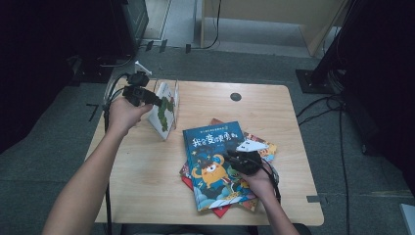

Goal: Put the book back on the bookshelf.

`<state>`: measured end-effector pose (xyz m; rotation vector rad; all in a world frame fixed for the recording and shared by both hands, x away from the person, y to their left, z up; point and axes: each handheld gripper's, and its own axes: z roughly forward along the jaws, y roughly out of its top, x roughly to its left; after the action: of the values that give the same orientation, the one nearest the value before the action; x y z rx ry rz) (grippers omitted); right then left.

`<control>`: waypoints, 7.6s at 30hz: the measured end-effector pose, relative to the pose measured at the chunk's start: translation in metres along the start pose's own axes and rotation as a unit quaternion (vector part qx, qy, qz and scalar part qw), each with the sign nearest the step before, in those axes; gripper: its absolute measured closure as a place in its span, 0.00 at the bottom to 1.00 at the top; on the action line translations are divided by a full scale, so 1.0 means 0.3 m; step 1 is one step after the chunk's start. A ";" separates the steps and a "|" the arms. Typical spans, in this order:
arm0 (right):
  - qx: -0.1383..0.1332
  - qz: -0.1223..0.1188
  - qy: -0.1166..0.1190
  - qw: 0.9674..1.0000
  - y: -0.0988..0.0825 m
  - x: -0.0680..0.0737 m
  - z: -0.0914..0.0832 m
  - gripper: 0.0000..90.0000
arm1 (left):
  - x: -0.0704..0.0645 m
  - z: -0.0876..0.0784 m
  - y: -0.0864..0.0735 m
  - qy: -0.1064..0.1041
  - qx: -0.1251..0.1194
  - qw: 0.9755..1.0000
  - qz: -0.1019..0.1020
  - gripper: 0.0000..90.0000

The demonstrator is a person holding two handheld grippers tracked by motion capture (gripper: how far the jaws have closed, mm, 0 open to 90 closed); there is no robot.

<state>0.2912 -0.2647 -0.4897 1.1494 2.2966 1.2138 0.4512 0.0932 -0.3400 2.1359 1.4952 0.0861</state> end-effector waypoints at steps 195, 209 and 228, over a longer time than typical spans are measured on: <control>0.014 0.108 -0.064 0.992 -0.132 -0.292 -0.147 1.00 | -0.103 0.228 -0.691 -0.123 0.000 0.992 0.041 0.49; 0.016 0.107 -0.063 0.992 -0.110 -0.272 -0.119 1.00 | -0.049 0.255 -0.596 -0.122 -0.021 0.992 0.022 0.46; 0.019 0.083 -0.053 0.995 -0.173 -0.170 -0.183 1.00 | -0.072 0.362 -0.491 -0.158 0.010 0.987 0.023 0.43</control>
<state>0.2651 -0.3510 -0.5031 1.4083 2.1905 1.1408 0.3538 0.0695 -0.4946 2.0831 1.2670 -0.2414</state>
